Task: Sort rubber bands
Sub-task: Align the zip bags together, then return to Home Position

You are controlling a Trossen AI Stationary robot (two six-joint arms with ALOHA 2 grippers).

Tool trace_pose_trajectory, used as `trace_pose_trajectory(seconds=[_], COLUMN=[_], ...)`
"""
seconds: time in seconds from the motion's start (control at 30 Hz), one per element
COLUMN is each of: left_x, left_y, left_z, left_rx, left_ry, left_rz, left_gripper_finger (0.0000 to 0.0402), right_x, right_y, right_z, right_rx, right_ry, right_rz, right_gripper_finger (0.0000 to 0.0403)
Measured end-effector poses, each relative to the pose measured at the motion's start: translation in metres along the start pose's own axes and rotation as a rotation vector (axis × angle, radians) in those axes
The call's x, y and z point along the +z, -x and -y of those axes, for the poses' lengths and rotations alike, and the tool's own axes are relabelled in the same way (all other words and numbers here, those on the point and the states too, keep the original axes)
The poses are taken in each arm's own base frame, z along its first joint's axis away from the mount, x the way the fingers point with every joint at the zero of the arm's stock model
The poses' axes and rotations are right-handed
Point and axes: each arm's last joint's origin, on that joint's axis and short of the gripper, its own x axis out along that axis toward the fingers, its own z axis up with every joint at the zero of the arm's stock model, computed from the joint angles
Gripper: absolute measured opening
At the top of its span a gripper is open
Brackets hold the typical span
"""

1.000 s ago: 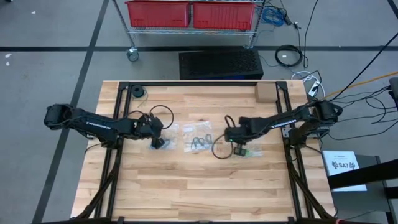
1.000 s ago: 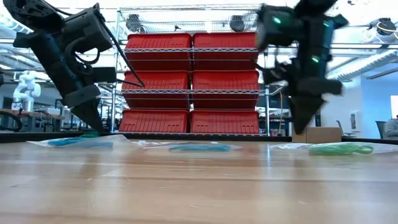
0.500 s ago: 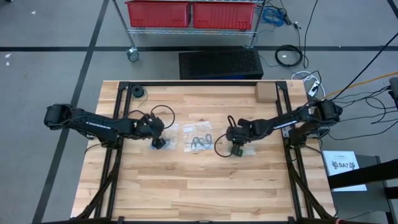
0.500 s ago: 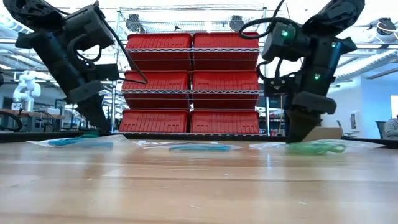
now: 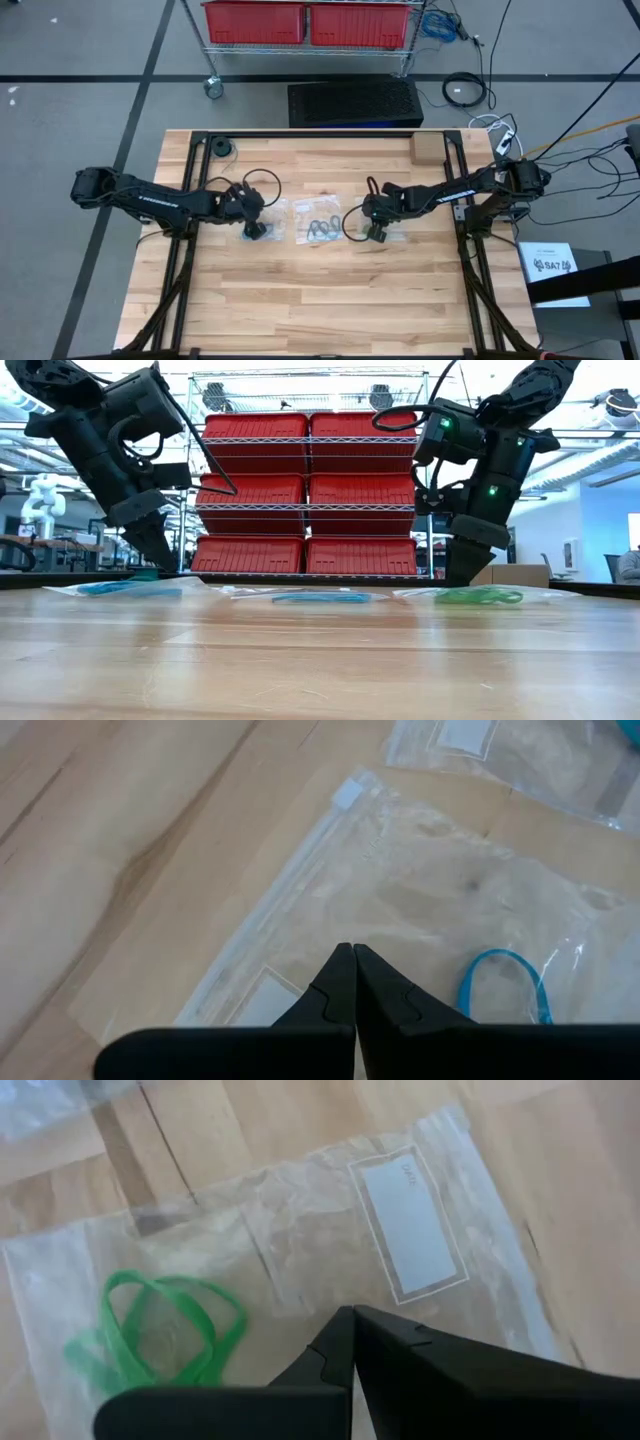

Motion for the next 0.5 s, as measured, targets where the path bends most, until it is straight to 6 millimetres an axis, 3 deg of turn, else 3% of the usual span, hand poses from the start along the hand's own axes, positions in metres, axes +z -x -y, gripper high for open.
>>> trace_pose_trajectory(seconds=[0.5], left_x=[0.012], left_y=[0.001], left_z=[0.002], left_rx=[0.047], left_ry=[-0.041], left_rz=[0.138], left_gripper_finger=[0.0011], right_x=[0.023], right_y=[0.019], right_z=[-0.004], right_rx=[-0.073], right_ry=[0.103], right_rz=[0.034], right_gripper_finger=[0.0])
